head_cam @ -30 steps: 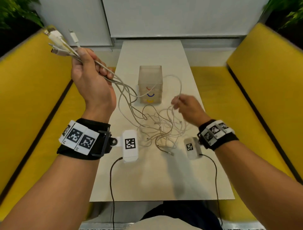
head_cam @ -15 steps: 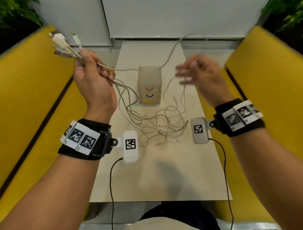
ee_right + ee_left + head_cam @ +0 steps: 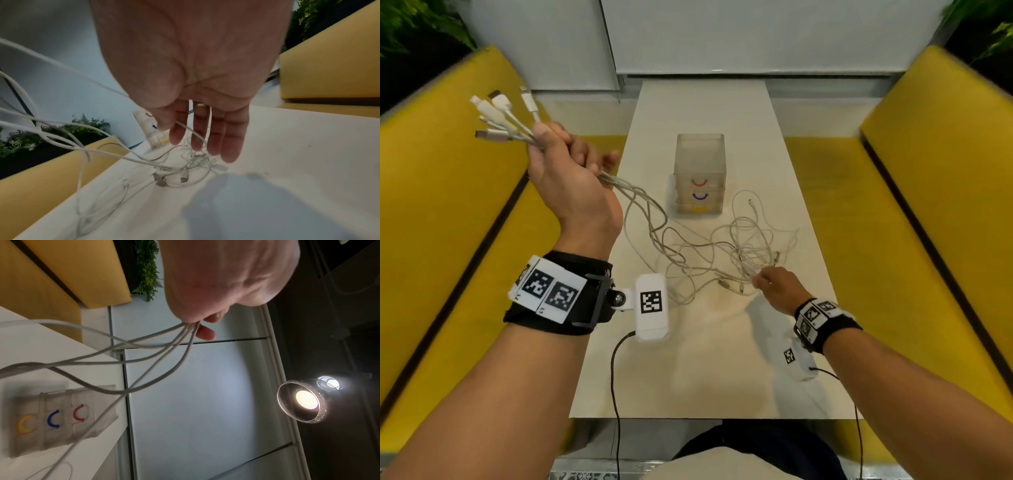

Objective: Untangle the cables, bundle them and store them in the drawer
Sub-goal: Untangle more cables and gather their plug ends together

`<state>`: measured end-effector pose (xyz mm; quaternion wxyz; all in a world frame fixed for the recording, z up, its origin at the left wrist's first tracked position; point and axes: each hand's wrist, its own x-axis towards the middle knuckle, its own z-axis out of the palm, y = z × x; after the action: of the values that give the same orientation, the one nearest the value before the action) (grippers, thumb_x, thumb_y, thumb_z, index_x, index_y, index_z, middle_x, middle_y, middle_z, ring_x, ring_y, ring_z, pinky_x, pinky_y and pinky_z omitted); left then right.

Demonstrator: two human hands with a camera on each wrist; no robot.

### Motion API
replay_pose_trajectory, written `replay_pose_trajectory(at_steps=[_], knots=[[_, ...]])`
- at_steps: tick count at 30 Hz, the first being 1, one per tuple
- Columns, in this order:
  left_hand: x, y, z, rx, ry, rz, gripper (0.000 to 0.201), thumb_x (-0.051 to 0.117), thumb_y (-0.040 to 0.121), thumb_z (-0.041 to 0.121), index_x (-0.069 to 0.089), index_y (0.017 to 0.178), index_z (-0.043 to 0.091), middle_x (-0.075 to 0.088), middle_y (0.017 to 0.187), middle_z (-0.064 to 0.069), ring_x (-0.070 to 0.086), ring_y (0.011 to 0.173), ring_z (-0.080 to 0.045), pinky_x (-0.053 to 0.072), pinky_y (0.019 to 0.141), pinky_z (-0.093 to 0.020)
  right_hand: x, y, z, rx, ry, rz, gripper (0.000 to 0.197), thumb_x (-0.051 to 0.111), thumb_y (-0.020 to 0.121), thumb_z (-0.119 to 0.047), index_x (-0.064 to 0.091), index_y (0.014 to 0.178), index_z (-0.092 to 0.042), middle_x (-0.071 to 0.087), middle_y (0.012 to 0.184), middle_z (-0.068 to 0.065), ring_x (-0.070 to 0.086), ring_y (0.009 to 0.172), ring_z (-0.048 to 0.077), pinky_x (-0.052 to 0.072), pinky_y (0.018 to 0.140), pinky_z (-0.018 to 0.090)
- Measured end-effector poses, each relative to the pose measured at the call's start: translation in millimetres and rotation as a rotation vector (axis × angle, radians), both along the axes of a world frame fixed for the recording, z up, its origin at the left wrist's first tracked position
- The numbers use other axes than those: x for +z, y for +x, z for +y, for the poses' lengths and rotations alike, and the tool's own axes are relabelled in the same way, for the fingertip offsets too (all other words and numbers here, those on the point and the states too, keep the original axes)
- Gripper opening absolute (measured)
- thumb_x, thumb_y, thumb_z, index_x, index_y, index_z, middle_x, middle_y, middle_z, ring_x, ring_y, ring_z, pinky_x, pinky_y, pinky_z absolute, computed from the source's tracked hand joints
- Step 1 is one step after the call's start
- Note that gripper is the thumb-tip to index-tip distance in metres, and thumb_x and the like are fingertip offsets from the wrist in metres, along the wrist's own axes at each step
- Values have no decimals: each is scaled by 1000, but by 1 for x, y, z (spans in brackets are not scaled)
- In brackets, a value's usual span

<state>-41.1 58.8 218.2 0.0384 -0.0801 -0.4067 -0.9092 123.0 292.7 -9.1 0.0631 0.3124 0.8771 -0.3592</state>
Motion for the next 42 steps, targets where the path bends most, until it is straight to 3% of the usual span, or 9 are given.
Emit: replay_pose_trajectory(at_steps=[4, 8, 12, 16, 22, 27, 31, 35, 42], knots=[[-5, 3, 3, 8, -25, 3, 33, 32, 111, 28, 41, 82, 15, 28, 64, 0, 22, 56, -14, 27, 46, -29, -7, -1, -1, -5, 28, 35, 29, 47, 104, -35, 61, 96, -10, 65, 96, 7, 61, 92, 30, 40, 72, 34], [-13, 13, 16, -64, -52, 28, 36, 34, 110, 31, 40, 78, 17, 26, 63, 1, 19, 54, -15, 22, 45, -28, -10, -6, -13, -71, -78, 307, 32, 63, 98, -24, 53, 128, -22, 57, 133, -1, 59, 113, 19, 48, 93, 34], [-34, 18, 27, -70, -96, -58, 35, 43, 106, 27, 36, 73, 19, 26, 58, 3, 18, 51, -14, 17, 46, -29, -9, -14, -31, -262, 4, 437, 27, 70, 92, -25, 47, 104, -20, 52, 114, 4, 58, 88, 19, 48, 73, 31], [-55, 15, 34, -44, -119, -119, 35, 47, 95, 19, 32, 64, 19, 25, 52, 5, 17, 46, -14, 19, 46, -26, -14, -17, -36, -157, 187, -9, 41, 47, 98, -52, 53, 81, -15, 59, 84, 1, 59, 79, 25, 39, 63, 34], [-74, 12, 39, -24, -88, -149, 39, 39, 94, 10, 30, 58, 22, 24, 51, 5, 16, 46, -14, 18, 47, -23, -47, -21, -51, 87, 308, -74, 29, 50, 99, -32, 64, 118, -15, 61, 120, 14, 56, 117, 34, 50, 86, 41], [-81, 7, 35, 5, -81, -169, 29, 41, 81, 11, 32, 55, 21, 23, 50, 2, 15, 47, -16, 18, 47, -23, -62, -22, -56, 214, 543, -180, 31, 53, 98, -25, 57, 125, -13, 54, 127, 15, 50, 119, 35, 52, 88, 46], [-85, 2, 29, 19, -91, -171, 27, 42, 77, 14, 33, 53, 21, 23, 50, 1, 16, 47, -17, 17, 48, -24, -67, -13, -51, 276, 578, -152, 25, 54, 99, -26, 61, 119, -13, 54, 124, 12, 51, 116, 31, 51, 83, 40], [-88, 1, 24, 0, -96, -167, 27, 41, 76, 14, 34, 51, 23, 24, 50, 2, 16, 47, -16, 17, 47, -25, -57, -7, -43, 316, 358, 15, 14, 59, 98, -17, 67, 110, -15, 55, 114, 9, 53, 111, 29, 49, 77, 37], [-89, 1, 17, -49, -80, -147, 24, 42, 76, 15, 36, 54, 22, 26, 53, 1, 16, 49, -17, 13, 49, -30, 38, -6, -22, 103, 19, 435, 9, 58, 98, -12, 64, 93, -17, 69, 93, 3, 63, 86, 22, 52, 79, 40]])
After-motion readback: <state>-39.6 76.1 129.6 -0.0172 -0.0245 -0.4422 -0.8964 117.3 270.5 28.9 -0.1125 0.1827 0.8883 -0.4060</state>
